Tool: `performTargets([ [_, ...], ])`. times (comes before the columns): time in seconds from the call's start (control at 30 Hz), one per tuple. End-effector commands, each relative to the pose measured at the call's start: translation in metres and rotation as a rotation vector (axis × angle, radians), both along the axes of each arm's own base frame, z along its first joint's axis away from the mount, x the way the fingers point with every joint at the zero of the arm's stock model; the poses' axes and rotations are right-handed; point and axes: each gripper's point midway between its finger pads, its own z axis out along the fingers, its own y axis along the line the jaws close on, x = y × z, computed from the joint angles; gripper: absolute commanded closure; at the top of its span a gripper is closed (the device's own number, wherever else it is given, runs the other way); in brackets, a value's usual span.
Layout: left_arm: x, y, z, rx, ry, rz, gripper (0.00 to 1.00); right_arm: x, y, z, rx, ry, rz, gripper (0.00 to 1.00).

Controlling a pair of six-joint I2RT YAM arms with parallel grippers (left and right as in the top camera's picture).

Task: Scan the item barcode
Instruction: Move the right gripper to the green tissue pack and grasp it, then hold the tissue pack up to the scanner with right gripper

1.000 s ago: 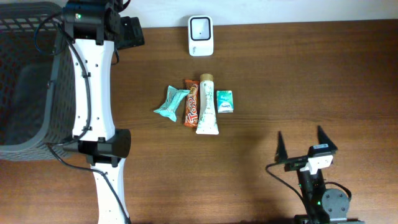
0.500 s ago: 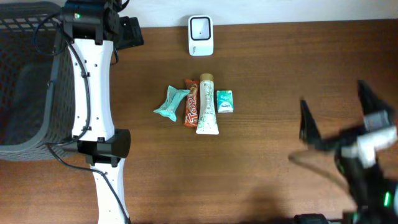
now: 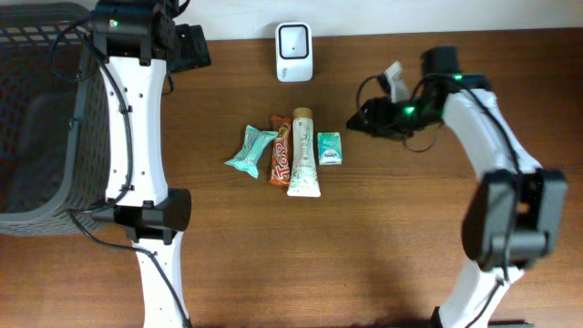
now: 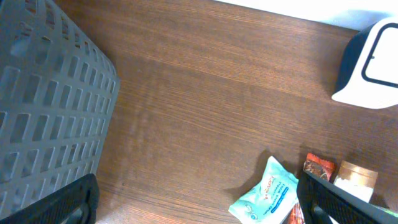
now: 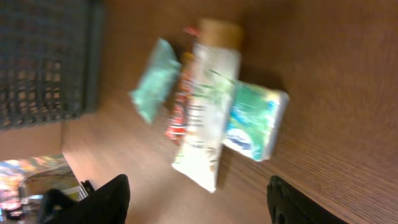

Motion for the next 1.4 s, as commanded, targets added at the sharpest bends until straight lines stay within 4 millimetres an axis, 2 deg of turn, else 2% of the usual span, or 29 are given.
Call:
performTargets([
  [0.0, 0.000, 0.005, 0.002, 0.010, -0.005, 0.015, 0.01, 0.001, 0.016, -0.043, -0.064, 0.085, 0.013, 0.31],
  [0.07, 0.000, 0.005, 0.002, 0.010, -0.005, 0.015, 0.01, 0.004, 0.013, -0.072, -0.182, 0.091, 0.017, 0.31],
  [0.2, 0.000, 0.006, 0.002, 0.010, -0.005, 0.017, 0.01, 0.006, 0.022, -0.082, -0.241, 0.063, 0.042, 0.32],
  [0.27, 0.000, 0.006, 0.002, 0.010, -0.005, 0.016, 0.01, 0.006, 0.020, -0.097, -0.293, 0.068, 0.044, 0.32],
  [0.37, 0.000, 0.006, 0.002, 0.010, -0.005, 0.016, 0.01, 0.000, 0.031, -0.118, -0.228, 0.123, 0.067, 0.35],
  [0.4, 0.000, 0.006, 0.002, 0.010, -0.005, 0.016, 0.01, -0.002, 0.036, -0.123, -0.195, 0.141, 0.076, 0.37],
  [0.43, 0.000, 0.006, 0.002, 0.010, -0.005, 0.016, 0.01, -0.005, 0.040, -0.125, -0.161, 0.157, 0.084, 0.45],
  [0.47, 0.000, 0.006, 0.002, 0.010, -0.005, 0.016, 0.01, -0.006, 0.043, -0.123, -0.140, 0.161, 0.088, 0.57],
  [0.5, 0.000, 0.006, 0.002, 0.010, -0.006, 0.016, 0.01, -0.006, 0.047, -0.120, -0.114, 0.162, 0.093, 0.70],
  [0.53, 0.000, 0.006, 0.002, 0.010, -0.005, 0.016, 0.01, -0.005, 0.051, -0.113, -0.069, 0.162, 0.098, 0.90],
  [0.57, 0.000, 0.006, 0.002, 0.010, -0.005, 0.016, 0.01, -0.004, 0.055, -0.105, -0.013, 0.162, 0.101, 0.96],
  [0.67, 0.000, 0.006, 0.002, 0.010, -0.006, 0.016, 0.01, 0.008, 0.057, -0.061, 0.160, 0.152, 0.095, 0.96],
  [0.73, 0.000, 0.006, 0.002, 0.010, -0.005, 0.016, 0.01, 0.014, 0.053, -0.007, 0.297, 0.084, 0.128, 0.96],
  [0.8, 0.000, 0.006, 0.002, 0.010, -0.005, 0.016, 0.01, 0.009, 0.050, 0.028, 0.358, 0.062, 0.157, 0.96],
  [0.83, 0.000, 0.006, 0.002, 0.010, -0.005, 0.016, 0.01, 0.004, 0.051, 0.039, 0.363, 0.066, 0.175, 0.96],
  [0.9, 0.000, 0.006, 0.002, 0.010, -0.005, 0.016, 0.01, -0.015, 0.062, 0.053, 0.359, 0.055, 0.263, 0.96],
  [0.93, 0.000, 0.006, 0.002, 0.010, -0.005, 0.016, 0.01, -0.025, 0.071, 0.053, 0.342, 0.051, 0.310, 0.96],
  [1.0, 0.000, 0.006, 0.002, 0.010, -0.005, 0.017, 0.01, -0.032, 0.080, 0.039, 0.246, 0.064, 0.351, 0.96],
  [1.03, 0.000, 0.006, 0.002, 0.010, -0.006, 0.017, 0.01, -0.029, 0.080, 0.024, 0.138, 0.113, 0.314, 0.96],
  [1.07, 0.000, 0.006, 0.002, 0.010, -0.005, 0.017, 0.01, -0.021, 0.073, 0.010, -0.011, 0.149, 0.250, 0.96],
  [1.1, 0.000, 0.006, 0.002, 0.010, -0.005, 0.017, 0.01, -0.007, 0.059, 0.000, -0.236, 0.140, 0.166, 0.96],
  [1.13, 0.000, 0.006, 0.002, 0.010, -0.005, 0.017, 0.01, 0.009, 0.047, 0.003, -0.418, 0.080, 0.097, 0.96],
  [1.2, 0.000, 0.006, 0.002, 0.010, -0.005, 0.017, 0.01, 0.053, 0.027, 0.038, -0.709, -0.143, -0.060, 0.96],
  [1.23, 0.000, 0.006, 0.002, 0.010, -0.005, 0.017, 0.01, 0.073, 0.026, 0.058, -0.794, -0.265, -0.118, 0.96],
  [1.27, 0.000, 0.006, 0.002, 0.010, -0.005, 0.017, 0.01, 0.102, 0.036, 0.083, -0.892, -0.481, -0.092, 0.96],
  [1.37, 0.000, 0.006, 0.002, 0.010, -0.005, 0.017, 0.01, 0.144, 0.075, 0.098, -0.940, -0.777, 0.021, 0.96],
])
